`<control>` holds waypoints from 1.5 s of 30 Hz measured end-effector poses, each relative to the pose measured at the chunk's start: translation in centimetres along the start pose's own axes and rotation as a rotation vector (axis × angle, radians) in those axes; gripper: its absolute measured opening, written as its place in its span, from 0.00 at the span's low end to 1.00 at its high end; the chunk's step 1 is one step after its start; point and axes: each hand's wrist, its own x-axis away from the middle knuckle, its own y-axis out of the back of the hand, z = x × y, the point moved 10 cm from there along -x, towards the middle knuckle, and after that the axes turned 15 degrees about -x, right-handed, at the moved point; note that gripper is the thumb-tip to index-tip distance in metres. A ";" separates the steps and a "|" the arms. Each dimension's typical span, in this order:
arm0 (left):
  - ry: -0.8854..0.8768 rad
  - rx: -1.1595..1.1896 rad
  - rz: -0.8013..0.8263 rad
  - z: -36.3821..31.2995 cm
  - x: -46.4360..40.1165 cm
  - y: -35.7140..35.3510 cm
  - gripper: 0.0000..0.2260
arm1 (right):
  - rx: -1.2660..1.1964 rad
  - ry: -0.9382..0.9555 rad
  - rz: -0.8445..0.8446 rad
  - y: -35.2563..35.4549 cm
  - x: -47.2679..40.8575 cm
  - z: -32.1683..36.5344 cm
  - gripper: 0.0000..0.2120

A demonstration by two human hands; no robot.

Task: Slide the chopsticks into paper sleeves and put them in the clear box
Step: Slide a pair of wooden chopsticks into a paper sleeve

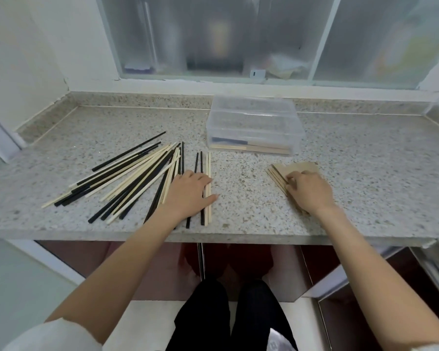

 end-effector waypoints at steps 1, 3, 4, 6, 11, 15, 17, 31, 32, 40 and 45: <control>-0.004 0.029 -0.007 -0.5 0.2 0.3 0.23 | -0.010 0.005 -0.007 0.2 0.2 0.1 0.17; 0.027 0.122 0.000 -0.9 -0.2 0.9 0.20 | -0.031 0.001 -0.014 0.4 0.3 0.2 0.17; 0.063 0.152 0.014 -0.8 -0.6 1.0 0.18 | -0.048 -0.007 -0.018 0.5 0.4 0.1 0.17; 0.152 0.168 0.093 -0.3 -1.4 1.0 0.18 | -0.077 -0.024 -0.018 0.5 0.4 0.0 0.17; 0.280 0.209 0.249 0.7 -2.6 0.4 0.18 | -0.186 -0.037 -0.064 0.9 0.7 0.3 0.16; 0.371 0.402 0.292 1.7 -2.6 -0.8 0.17 | -0.303 -0.022 -0.135 1.6 1.1 0.1 0.17; 0.380 0.469 0.302 1.6 -2.5 -1.0 0.14 | -0.325 -0.012 -0.165 1.8 1.2 -0.1 0.17; 0.195 1.034 -0.155 1.1 -1.3 8.9 0.07 | -1.087 -0.063 -0.187 3.4 2.6 0.9 0.15; 0.138 0.894 -0.200 0.7 -1.0 10.0 0.08 | -1.207 -0.082 -0.148 3.2 2.8 1.3 0.15; -0.040 0.444 -0.277 -1.2 1.4 9.5 0.09 | -1.565 -0.298 -0.069 -1.4 3.9 1.2 0.18; 0.031 0.392 -0.256 -0.1 2.1 7.2 0.08 | -1.418 -0.277 -0.165 -2.3 4.9 1.4 0.22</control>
